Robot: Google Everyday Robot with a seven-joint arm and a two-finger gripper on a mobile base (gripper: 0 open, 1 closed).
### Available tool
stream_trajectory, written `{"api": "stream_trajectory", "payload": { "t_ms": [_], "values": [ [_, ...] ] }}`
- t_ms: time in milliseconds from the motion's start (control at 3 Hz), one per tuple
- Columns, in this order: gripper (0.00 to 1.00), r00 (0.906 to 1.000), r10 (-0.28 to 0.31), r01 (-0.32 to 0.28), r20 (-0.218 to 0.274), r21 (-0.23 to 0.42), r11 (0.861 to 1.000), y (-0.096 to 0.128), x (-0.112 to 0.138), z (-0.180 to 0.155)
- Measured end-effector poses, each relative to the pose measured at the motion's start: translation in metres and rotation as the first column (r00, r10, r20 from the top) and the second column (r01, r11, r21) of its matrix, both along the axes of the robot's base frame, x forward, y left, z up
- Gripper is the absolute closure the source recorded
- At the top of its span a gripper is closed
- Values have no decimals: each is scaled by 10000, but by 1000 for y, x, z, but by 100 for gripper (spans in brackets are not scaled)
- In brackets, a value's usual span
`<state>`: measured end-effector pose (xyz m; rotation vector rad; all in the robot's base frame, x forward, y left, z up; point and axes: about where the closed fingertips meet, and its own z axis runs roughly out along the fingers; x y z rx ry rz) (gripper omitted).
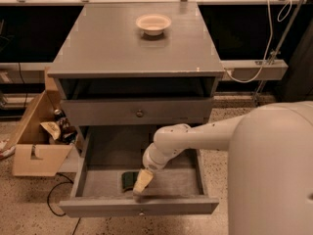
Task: Pick sponge from middle drawer and place on counter
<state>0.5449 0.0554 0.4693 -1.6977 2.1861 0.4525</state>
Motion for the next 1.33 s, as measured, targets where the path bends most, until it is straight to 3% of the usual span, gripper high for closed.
{"api": "stream_trajectory", "payload": {
  "t_ms": [667,1333],
  "values": [
    [0,9997,106,-107,199,74,9999,7,6,-15],
    [0,9884,964,-983,1174,103,9951,22,40,-38]
  ]
}}
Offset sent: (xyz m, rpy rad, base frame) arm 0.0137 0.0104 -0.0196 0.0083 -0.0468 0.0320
